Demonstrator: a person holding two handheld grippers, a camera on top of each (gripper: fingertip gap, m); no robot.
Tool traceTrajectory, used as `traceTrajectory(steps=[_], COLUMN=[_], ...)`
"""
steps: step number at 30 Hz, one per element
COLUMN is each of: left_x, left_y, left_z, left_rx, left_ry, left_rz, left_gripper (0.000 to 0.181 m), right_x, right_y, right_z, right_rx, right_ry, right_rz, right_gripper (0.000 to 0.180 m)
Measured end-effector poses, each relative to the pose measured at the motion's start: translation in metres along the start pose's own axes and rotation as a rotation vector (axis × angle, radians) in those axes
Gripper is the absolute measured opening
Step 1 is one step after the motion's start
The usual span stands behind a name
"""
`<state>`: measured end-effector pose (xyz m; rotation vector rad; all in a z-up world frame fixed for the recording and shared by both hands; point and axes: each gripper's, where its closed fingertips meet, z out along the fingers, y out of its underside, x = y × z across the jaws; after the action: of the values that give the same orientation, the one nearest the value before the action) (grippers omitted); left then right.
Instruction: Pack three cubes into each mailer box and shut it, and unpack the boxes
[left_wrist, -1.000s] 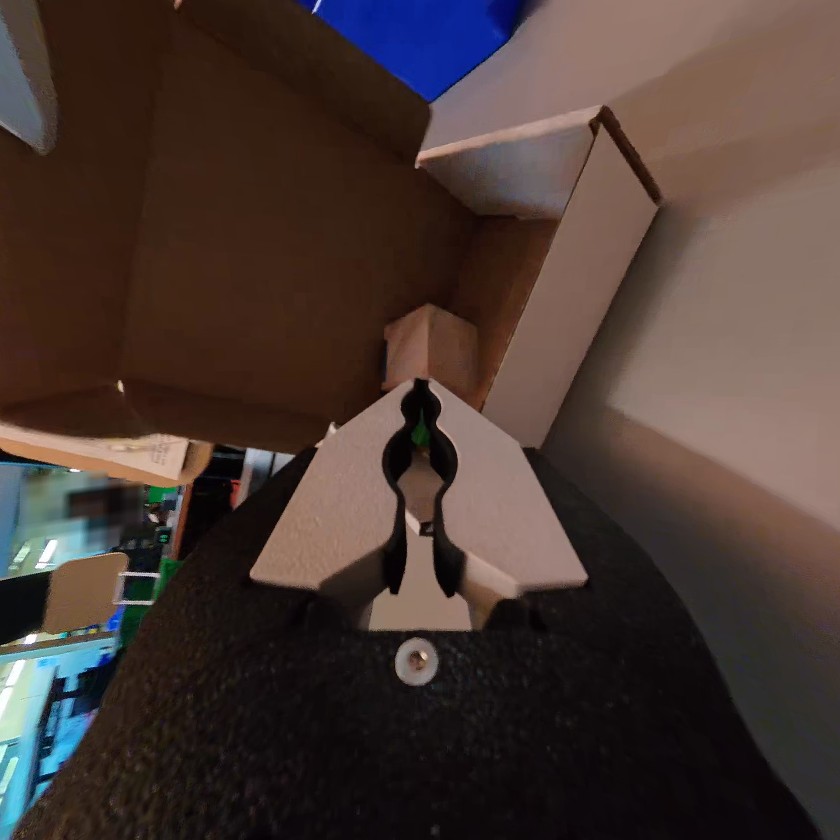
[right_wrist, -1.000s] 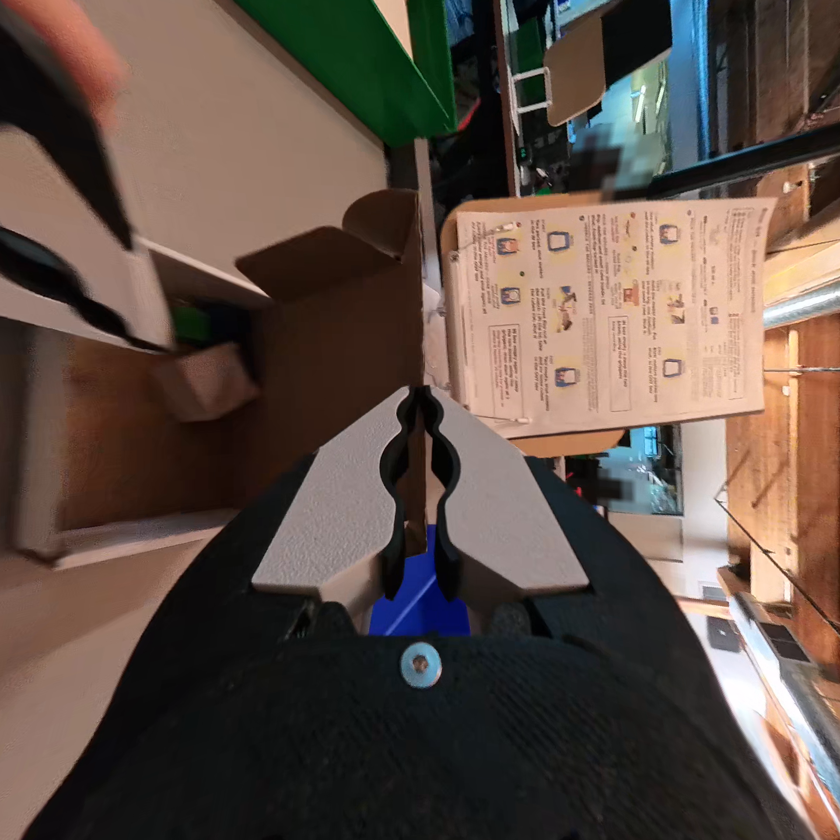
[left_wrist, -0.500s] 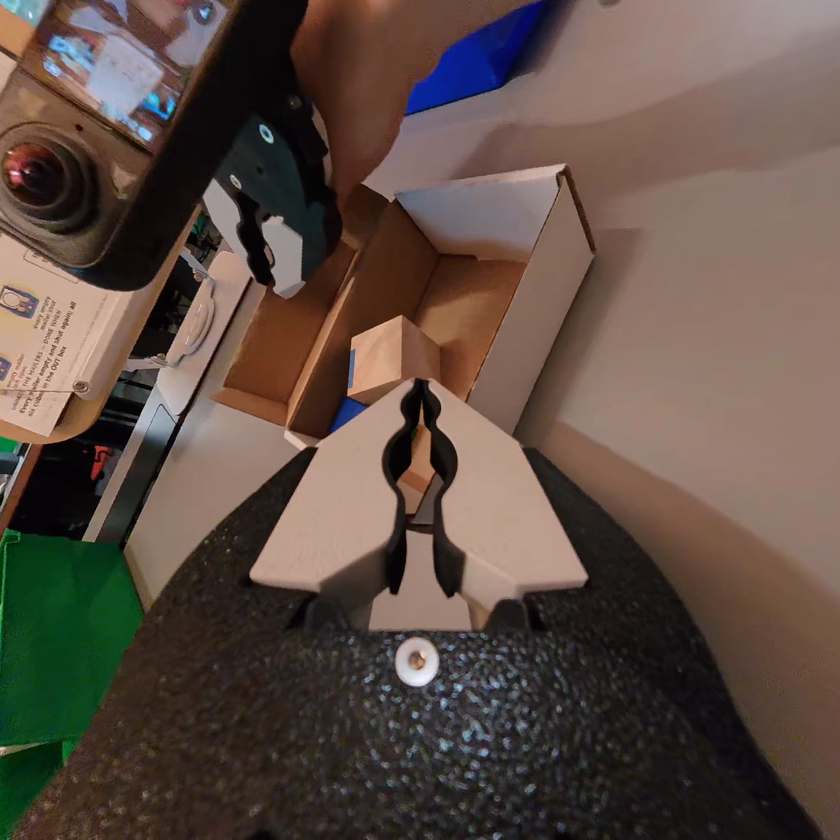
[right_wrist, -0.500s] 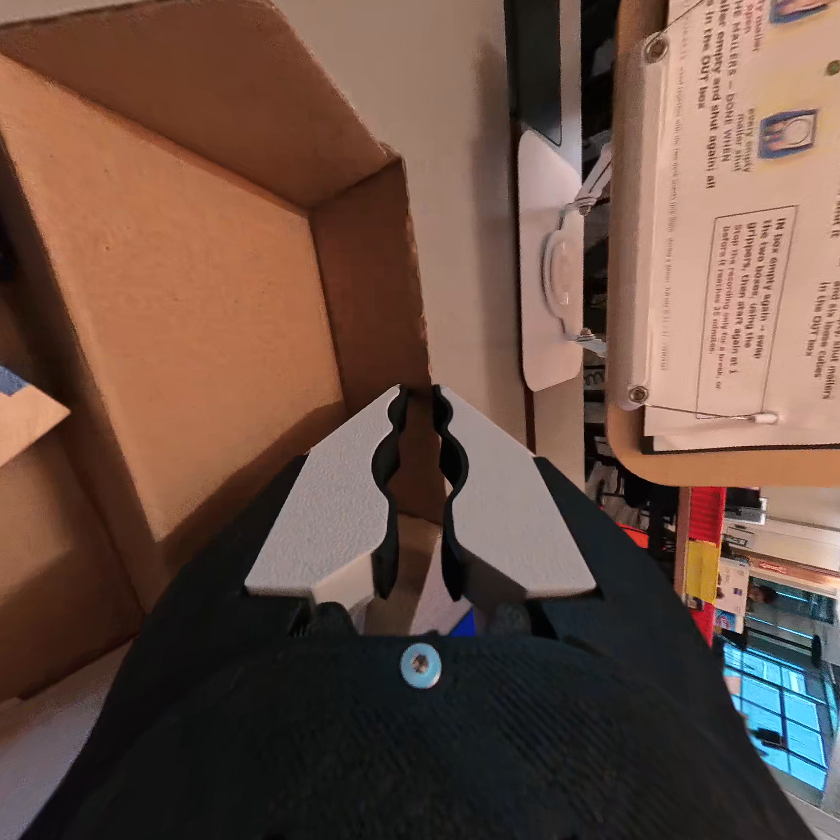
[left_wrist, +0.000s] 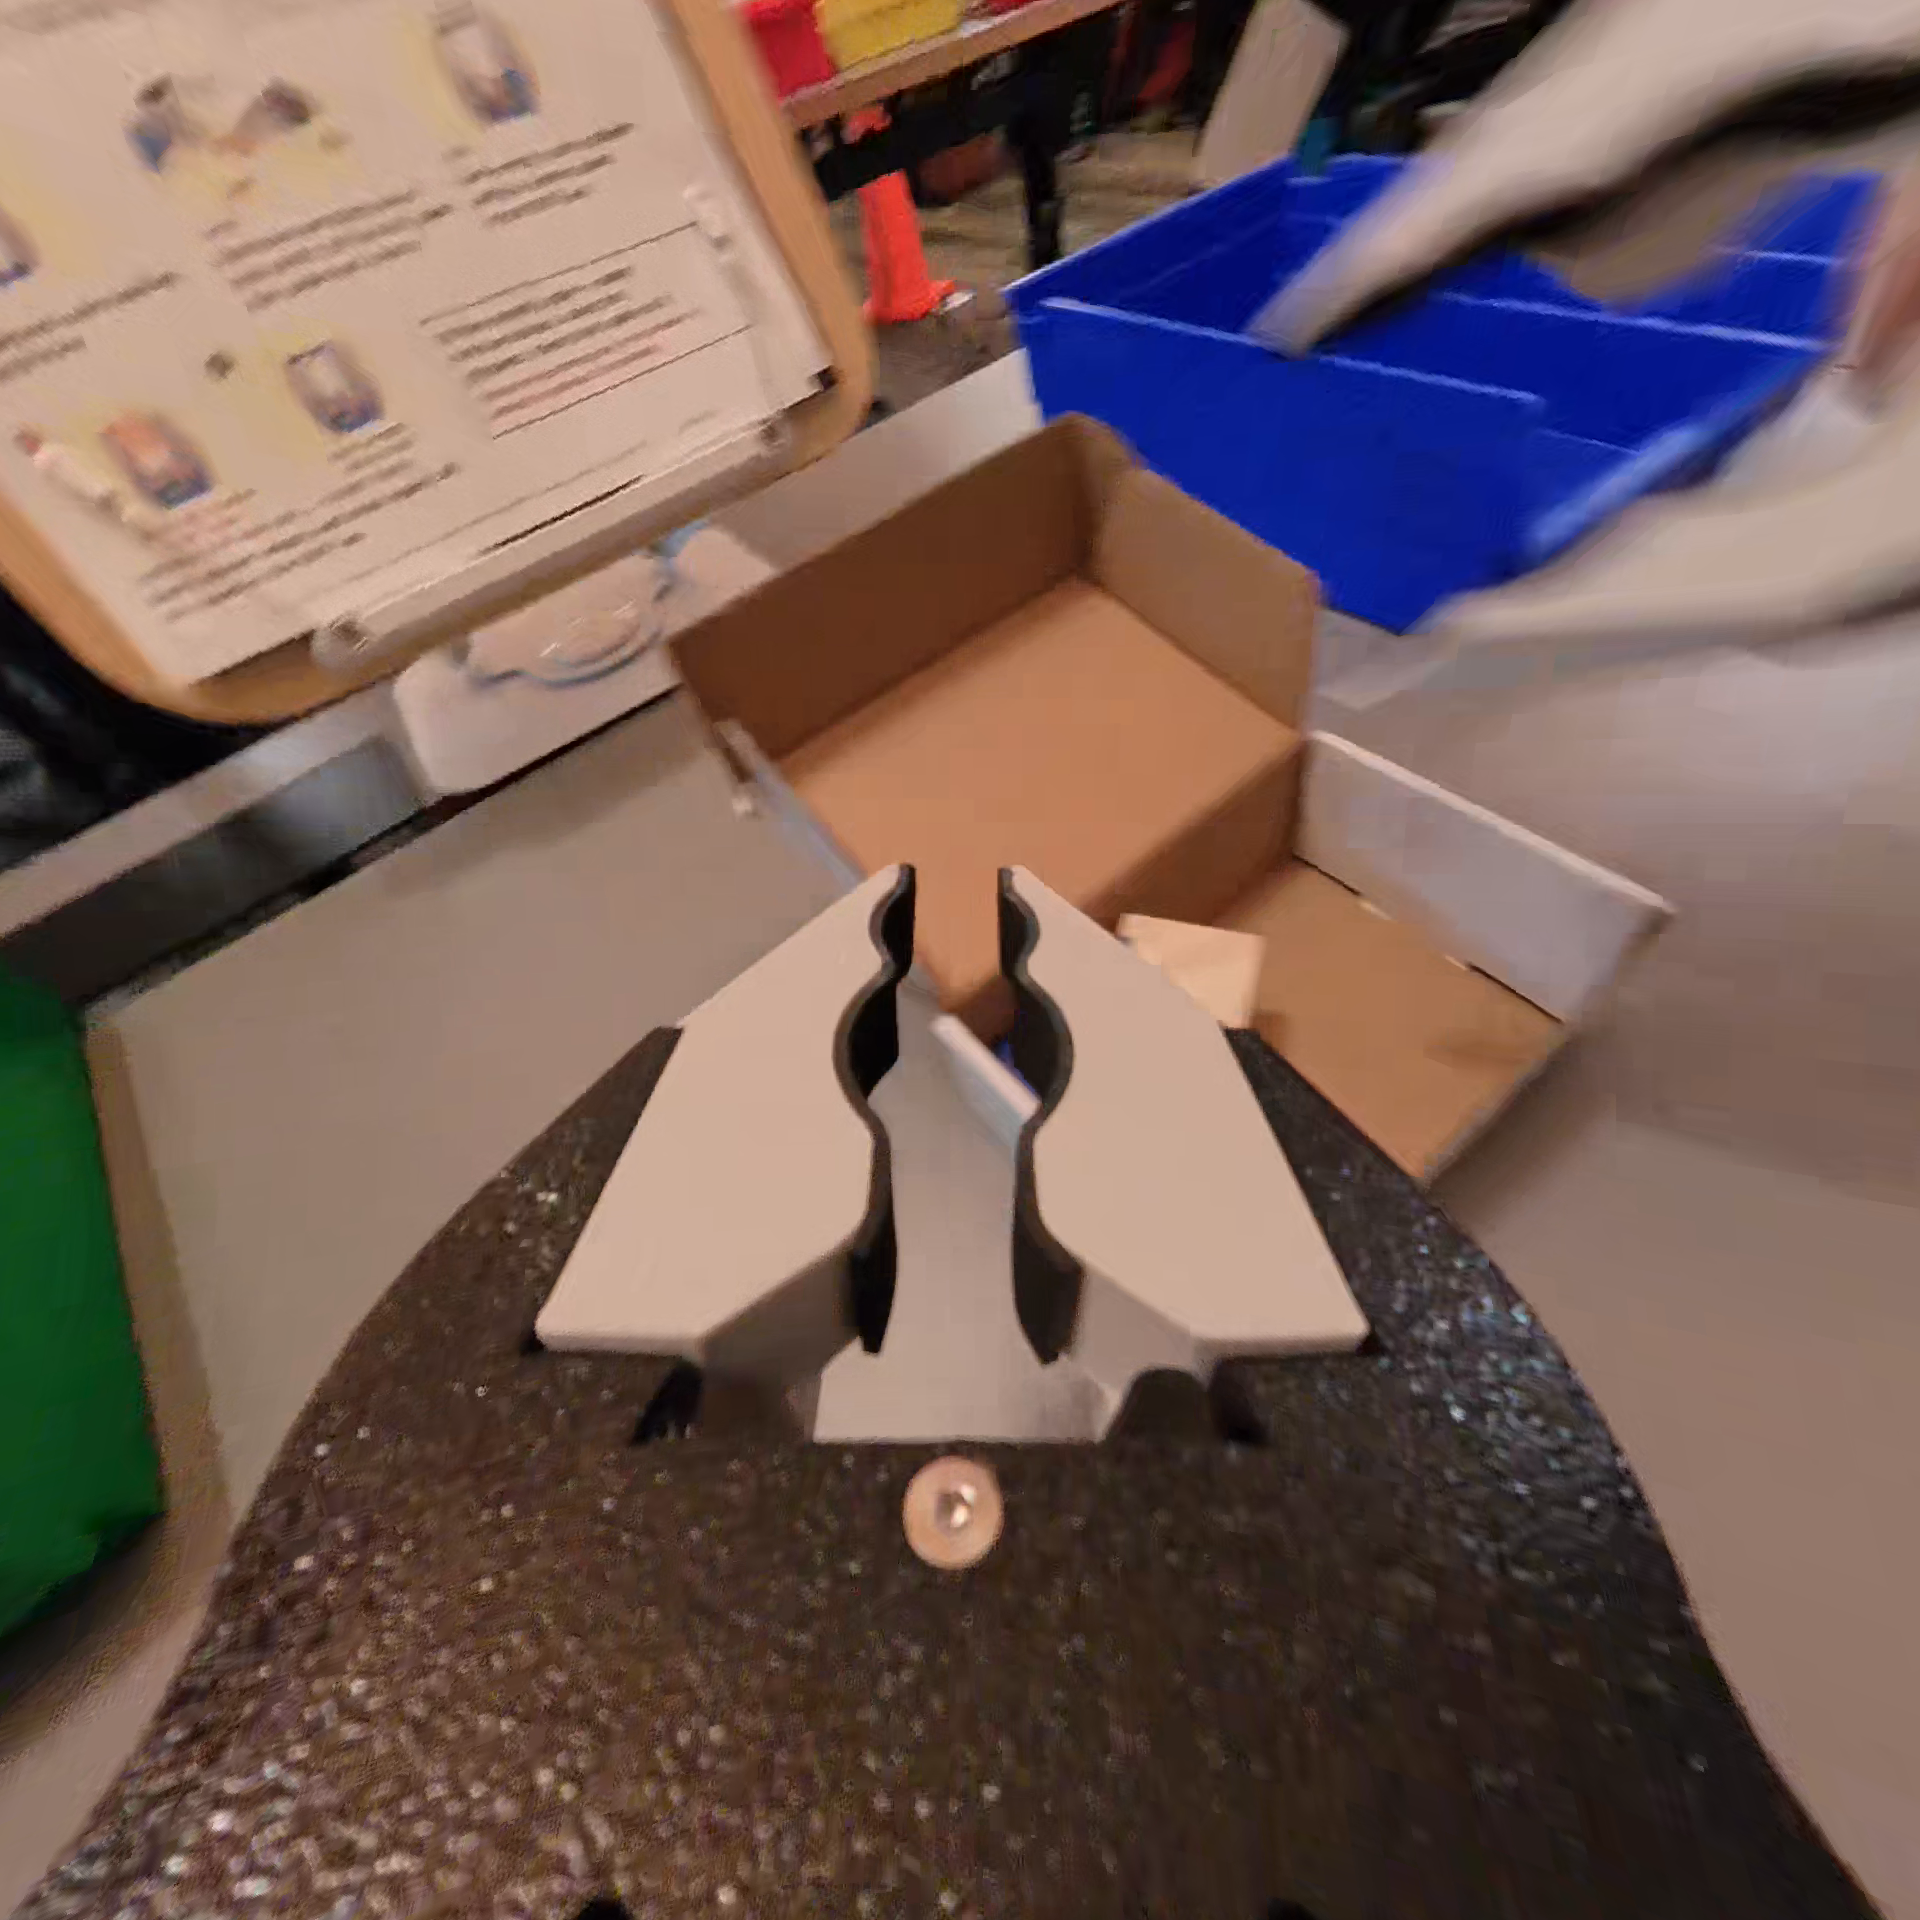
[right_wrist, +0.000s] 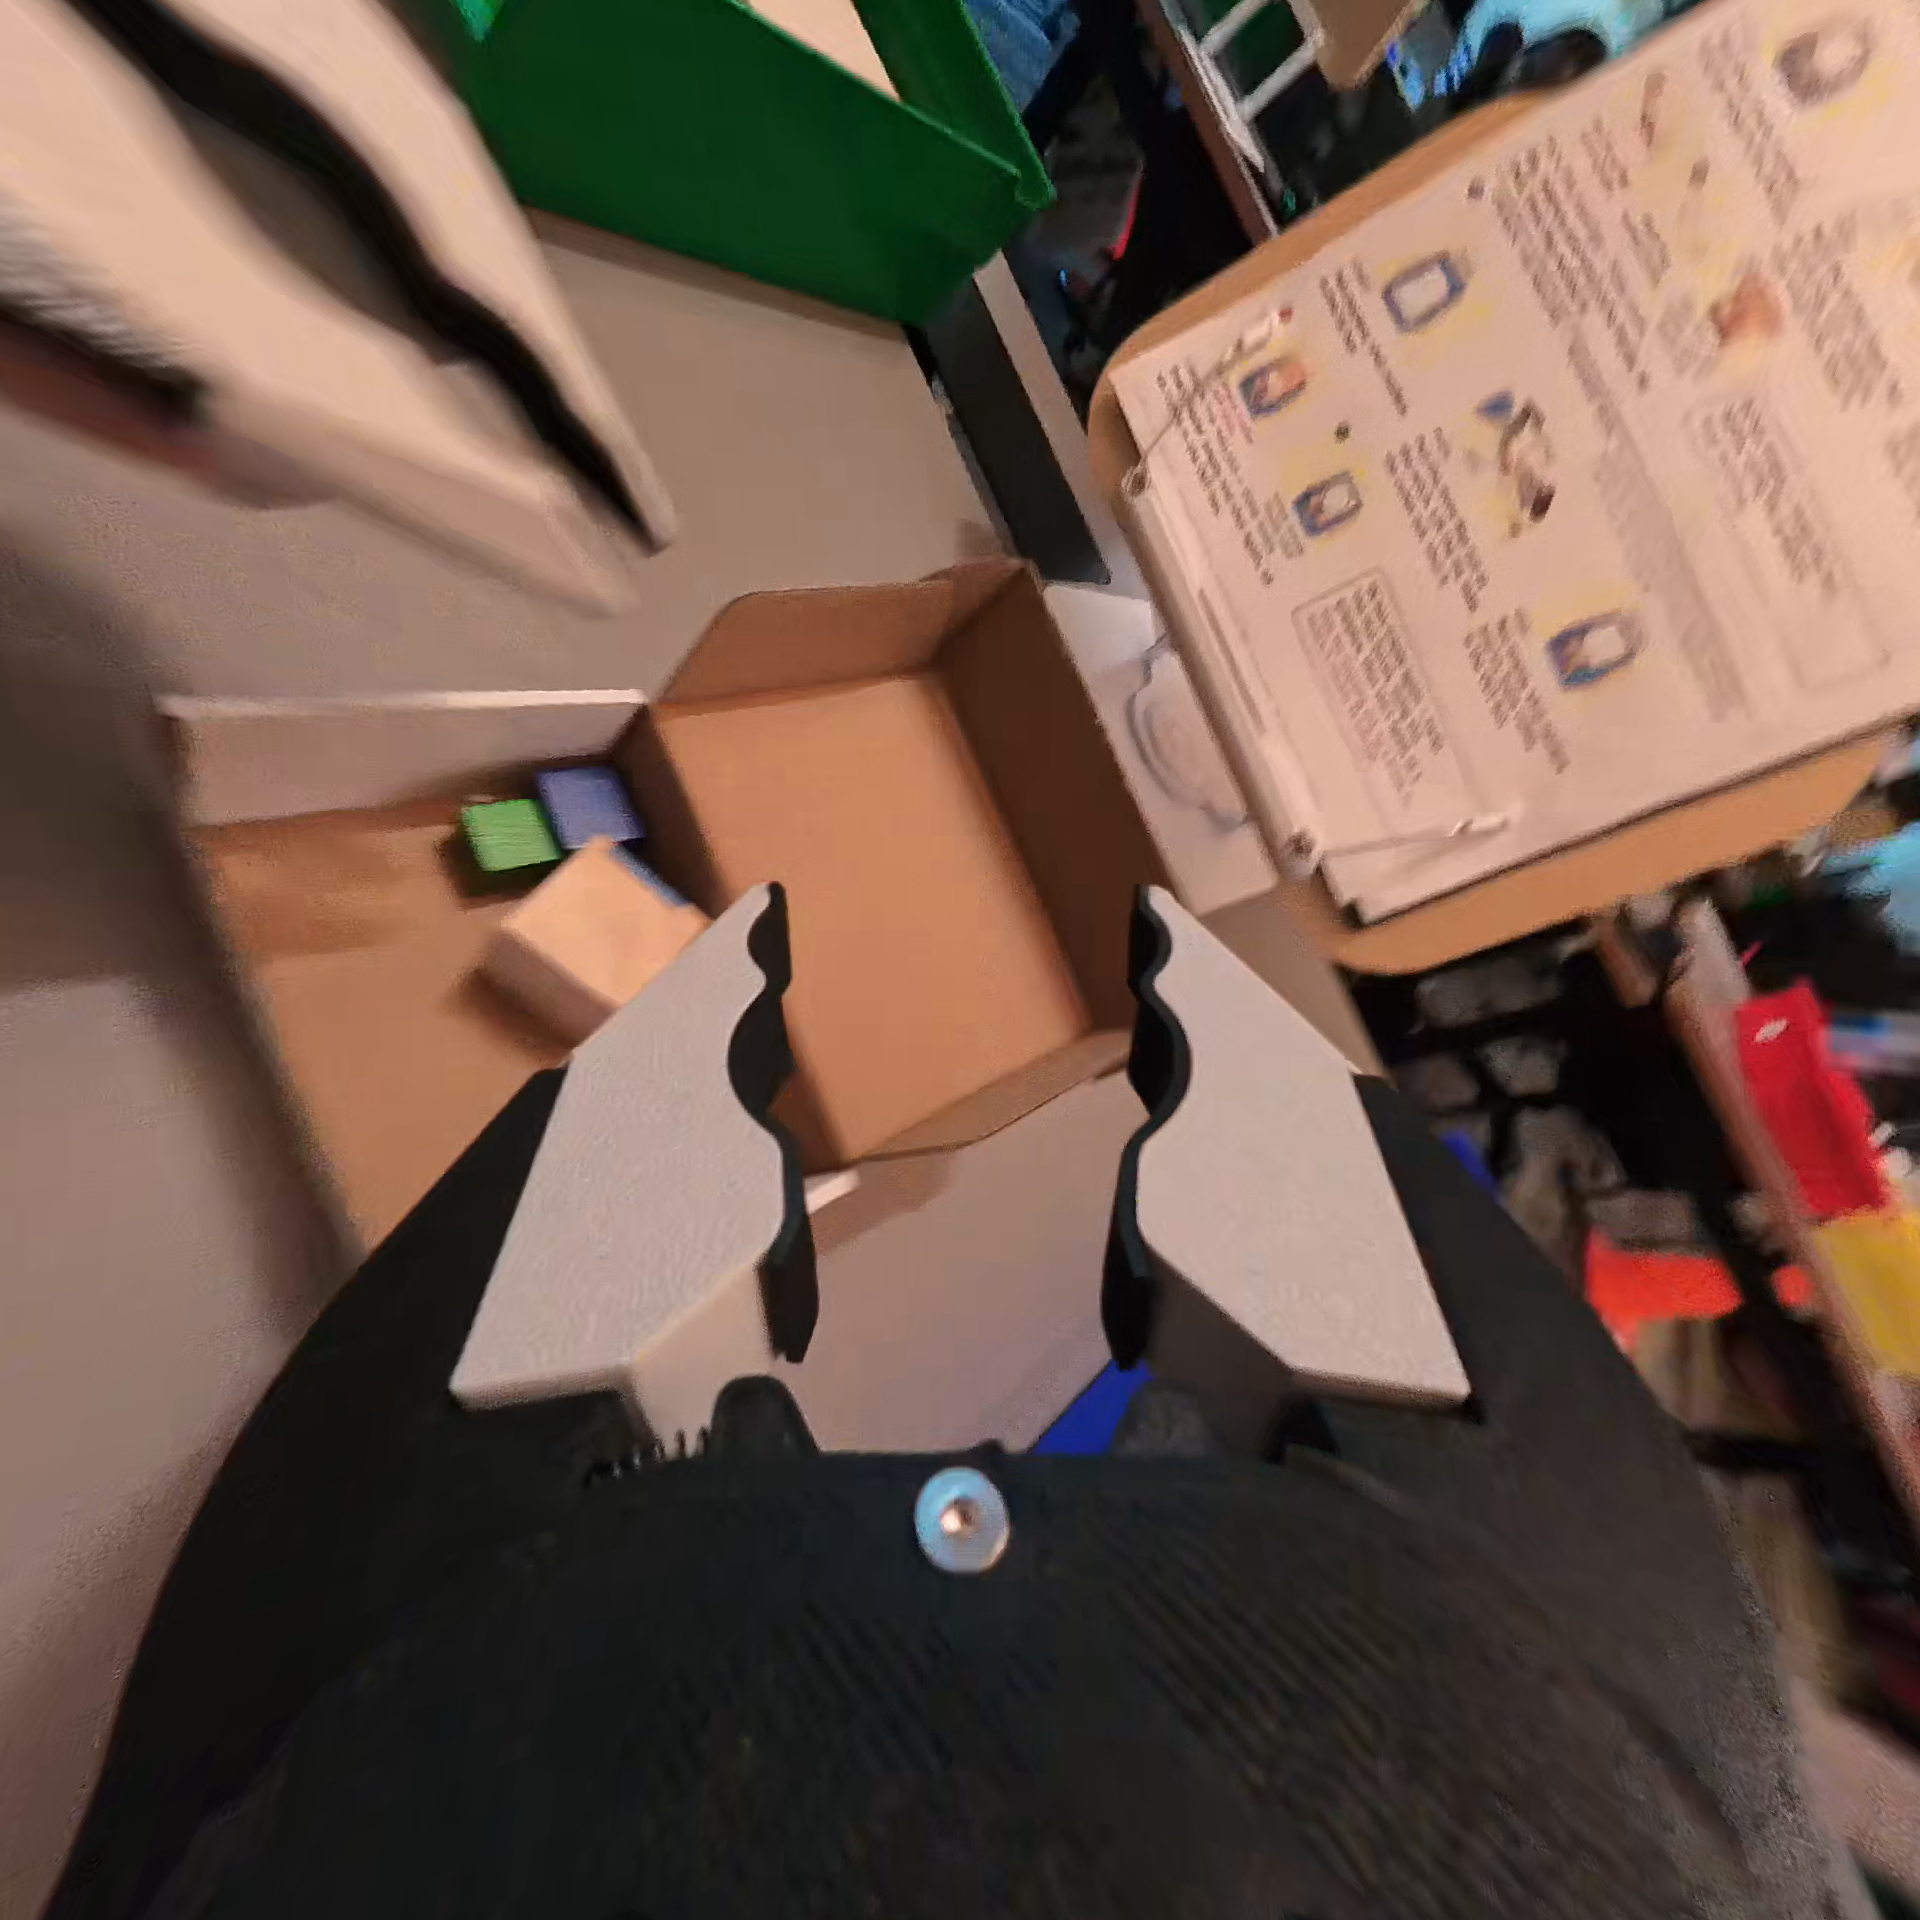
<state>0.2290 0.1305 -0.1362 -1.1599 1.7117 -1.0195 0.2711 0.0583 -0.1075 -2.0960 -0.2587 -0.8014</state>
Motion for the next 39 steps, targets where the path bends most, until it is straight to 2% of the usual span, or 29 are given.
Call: traceTrajectory(steps=[3, 6, 9, 11, 12, 14, 15, 20, 22, 28, 31, 33, 36, 39], left_x=[-0.034, -0.048, -0.049, -0.041, -0.042, -0.046, -0.046, -0.044, -0.043, -0.044, -0.047, -0.053, -0.06, -0.069], left_y=[0.003, 0.004, 0.008, 0.014, 0.018, 0.02, 0.019, 0.013, 0.011, 0.01, 0.01, 0.011, 0.012, 0.014], left_z=[0.017, 0.038, 0.054, 0.062, 0.065, 0.069, 0.069, 0.066, 0.065, 0.065, 0.064, 0.062, 0.062, 0.06], left_rx=[-0.1, -0.174, -0.233, -0.268, -0.274, -0.246, -0.225, -0.148, -0.131, -0.119, -0.11, -0.101, -0.093, -0.086], left_ry=[-0.02, -0.017, -0.027, -0.014, -0.043, -0.105, -0.127, -0.213, -0.235, -0.257, -0.266, -0.279, -0.286, -0.305], left_rz=[-0.139, -0.23, -0.274, -0.282, -0.276, -0.255, -0.253, -0.213, -0.185, -0.152, -0.147, -0.145, -0.132, -0.099], left_gripper=[0.025, 0.034, 0.038, 0.041, 0.037, 0.011, 0.006, 0.003, 0.002, 0.002, 0.001, 0.001, 0.001, 0.001], right_x=[-0.041, -0.073, -0.083, -0.086, -0.089, -0.09, -0.092, -0.102, -0.1, -0.101, -0.098, -0.092, -0.072, -0.031], right_y=[0.023, 0.038, 0.038, 0.037, 0.039, 0.05, 0.055, 0.05, 0.048, 0.05, 0.043, 0.022, -0.003, 0.009], right_z=[-0.01, 0.003, 0.02, 0.03, 0.035, 0.045, 0.049, 0.069, 0.074, 0.072, 0.062, 0.05, 0.015, -0.031], right_rx=[-0.156, -0.244, -0.28, -0.328, -0.369, -0.466, -0.515, -0.568, -0.575, -0.651, -0.644, -0.552, -0.423, -0.407], right_ry=[-0.026, -0.1, -0.161, -0.189, -0.202, -0.188, -0.189, -0.255, -0.27, -0.392, -0.454, -0.522, -0.586, -0.547], right_rz=[0.187, 0.434, 0.647, 0.699, 0.703, 0.699, 0.707, 0.77, 0.79, 0.821, 0.842, 0.834, 0.749, 0.665], right_gripper=[0.06, 0.062, 0.067, 0.067, 0.067, 0.067, 0.069, 0.058, 0.043, 0.042, 0.042, 0.042, 0.042, 0.042])
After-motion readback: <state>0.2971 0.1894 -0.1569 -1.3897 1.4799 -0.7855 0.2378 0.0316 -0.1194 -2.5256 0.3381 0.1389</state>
